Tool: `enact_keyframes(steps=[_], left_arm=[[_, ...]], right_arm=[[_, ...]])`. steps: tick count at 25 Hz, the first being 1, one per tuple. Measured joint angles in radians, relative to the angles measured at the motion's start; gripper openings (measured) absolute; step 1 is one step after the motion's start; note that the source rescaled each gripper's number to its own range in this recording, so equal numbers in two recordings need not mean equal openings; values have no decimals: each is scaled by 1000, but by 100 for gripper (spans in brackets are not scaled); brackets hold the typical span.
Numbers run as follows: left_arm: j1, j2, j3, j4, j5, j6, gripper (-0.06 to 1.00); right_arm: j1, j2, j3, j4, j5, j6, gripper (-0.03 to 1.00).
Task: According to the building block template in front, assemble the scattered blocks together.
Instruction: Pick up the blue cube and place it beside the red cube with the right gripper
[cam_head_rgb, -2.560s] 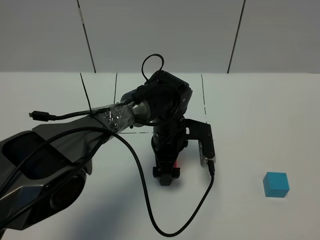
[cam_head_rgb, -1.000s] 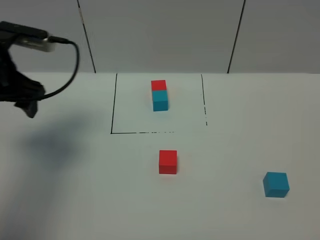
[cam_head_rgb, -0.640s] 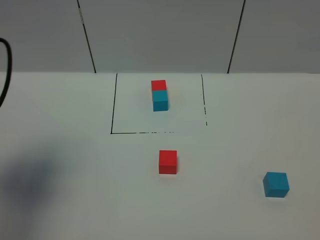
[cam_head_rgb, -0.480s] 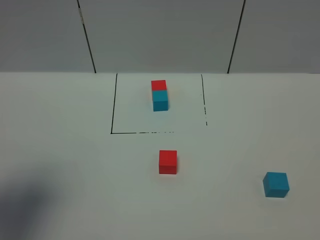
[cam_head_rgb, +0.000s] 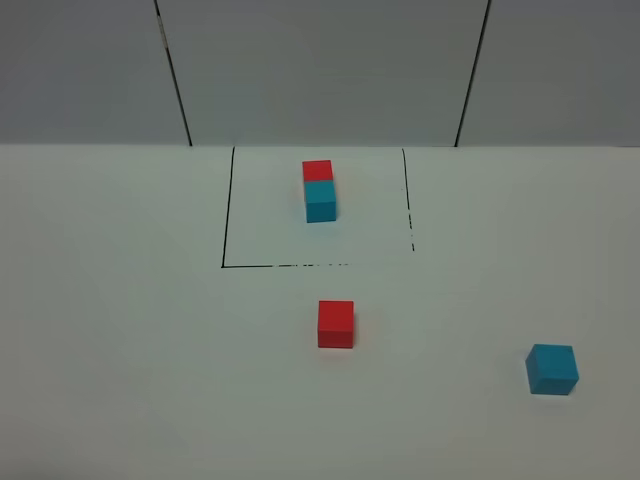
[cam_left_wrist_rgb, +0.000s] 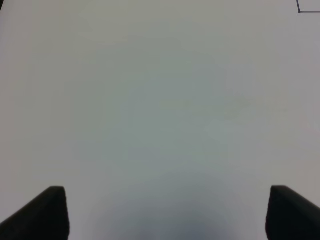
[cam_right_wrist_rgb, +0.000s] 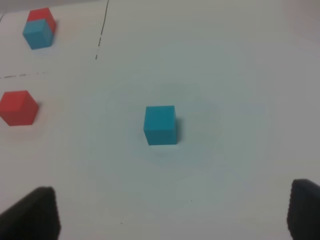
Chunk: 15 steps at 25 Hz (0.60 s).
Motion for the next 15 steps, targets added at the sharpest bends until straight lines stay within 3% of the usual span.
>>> enact_keyframes(steps=[4, 10, 15], left_arm=[[0, -138, 61, -34, 14, 16, 68], [0, -273, 127, -148, 13, 117, 68], [0, -300, 130, -166, 3, 124, 68]], right_arm=[[0, 0, 0, 0, 0, 0, 81], [0, 0, 0, 0, 0, 0, 81], [0, 0, 0, 0, 0, 7, 81]])
